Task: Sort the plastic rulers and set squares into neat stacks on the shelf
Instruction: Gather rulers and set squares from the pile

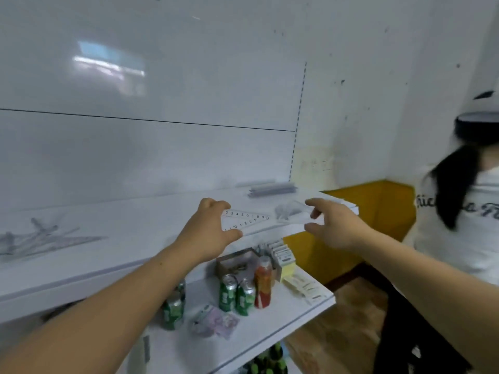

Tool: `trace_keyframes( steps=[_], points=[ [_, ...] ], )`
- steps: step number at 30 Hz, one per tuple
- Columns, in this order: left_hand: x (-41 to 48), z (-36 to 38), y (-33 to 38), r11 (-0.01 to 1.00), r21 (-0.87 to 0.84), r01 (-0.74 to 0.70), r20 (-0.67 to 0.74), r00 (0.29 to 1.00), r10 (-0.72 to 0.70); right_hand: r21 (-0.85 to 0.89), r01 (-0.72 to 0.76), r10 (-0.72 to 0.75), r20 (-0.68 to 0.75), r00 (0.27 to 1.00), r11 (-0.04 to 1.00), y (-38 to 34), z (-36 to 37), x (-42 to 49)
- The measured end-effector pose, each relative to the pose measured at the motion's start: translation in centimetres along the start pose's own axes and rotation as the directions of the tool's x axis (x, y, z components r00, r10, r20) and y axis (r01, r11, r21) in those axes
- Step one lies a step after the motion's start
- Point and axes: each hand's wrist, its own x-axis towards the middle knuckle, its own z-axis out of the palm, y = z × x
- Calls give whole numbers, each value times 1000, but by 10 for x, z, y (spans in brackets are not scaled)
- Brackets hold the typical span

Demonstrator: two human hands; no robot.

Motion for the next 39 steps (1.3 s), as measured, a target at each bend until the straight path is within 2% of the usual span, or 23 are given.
trace_keyframes(
  steps=[6, 10, 15, 21, 29, 35, 39],
  points=[
    [36, 83, 94, 999, 1, -42, 50, 998, 42, -18, -127, 127, -21, 992, 992, 122, -43, -11],
    [62, 118, 127, 998, 47, -44, 60, 997, 41, -33, -114, 113, -29, 993, 993, 172, -50, 5],
    [105, 144, 131, 996, 86, -16, 37, 999, 13, 80, -137, 139, -17, 990, 987, 213, -36, 48],
    [181, 163, 117, 996, 89, 17, -30, 999, -14, 141, -96, 97, -5, 995, 985, 246, -14, 124],
    [245, 189, 125, 986, 145, 84, -32, 996, -80, 164, 8, -36, 168, 985, 986, 278, 8, 215],
    [262, 208, 136, 967, 202, 153, -24, 988, -152, 156, 105, -157, 369, 916, 982, 294, 18, 260],
    [269, 226, 158, 952, 256, 167, -16, 986, -168, 122, 121, -163, 441, 882, 985, 316, 20, 274]
  ],
)
